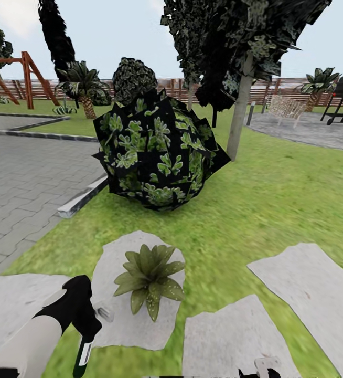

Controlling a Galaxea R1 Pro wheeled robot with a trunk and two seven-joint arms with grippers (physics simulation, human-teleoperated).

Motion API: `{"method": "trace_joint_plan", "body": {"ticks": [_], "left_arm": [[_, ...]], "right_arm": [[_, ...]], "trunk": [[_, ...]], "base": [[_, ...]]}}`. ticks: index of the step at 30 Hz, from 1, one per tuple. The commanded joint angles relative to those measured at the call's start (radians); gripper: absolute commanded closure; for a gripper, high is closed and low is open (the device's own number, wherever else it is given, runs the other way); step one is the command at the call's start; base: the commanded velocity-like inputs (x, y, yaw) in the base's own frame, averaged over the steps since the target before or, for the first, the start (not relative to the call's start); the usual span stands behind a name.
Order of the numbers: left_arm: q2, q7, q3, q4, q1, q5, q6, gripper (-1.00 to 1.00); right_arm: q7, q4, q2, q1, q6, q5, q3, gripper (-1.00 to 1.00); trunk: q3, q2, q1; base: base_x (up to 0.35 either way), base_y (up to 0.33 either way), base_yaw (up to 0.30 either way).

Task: Pick up the pesticide atomizer in the garden and spray insectifuge to fully cover both potted plants in the garden.

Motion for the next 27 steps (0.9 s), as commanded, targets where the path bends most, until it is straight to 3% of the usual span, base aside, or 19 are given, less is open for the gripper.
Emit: {"method": "trace_joint_plan", "body": {"ticks": [1,15,27], "left_arm": [[0.001,-0.009,-0.003,0.000,0.000,-0.006,0.009,1.00],[0.002,-0.009,-0.002,-0.003,0.001,-0.006,0.009,1.00],[0.001,-0.009,-0.003,-0.001,0.001,-0.004,0.010,1.00]], "right_arm": [[-0.002,0.001,0.000,-0.001,-0.003,-0.010,0.009,-1.00],[-0.001,0.001,0.000,-0.001,-0.003,-0.009,0.010,-1.00],[-0.001,0.001,0.000,-0.001,-0.003,-0.010,0.010,-1.00]], "trunk": [[-0.001,0.000,0.000],[-0.001,0.000,0.000],[-0.001,0.000,0.000]], "base": [[0.014,0.001,-0.223],[0.039,0.019,-0.262],[0.012,0.295,-0.103]]}}
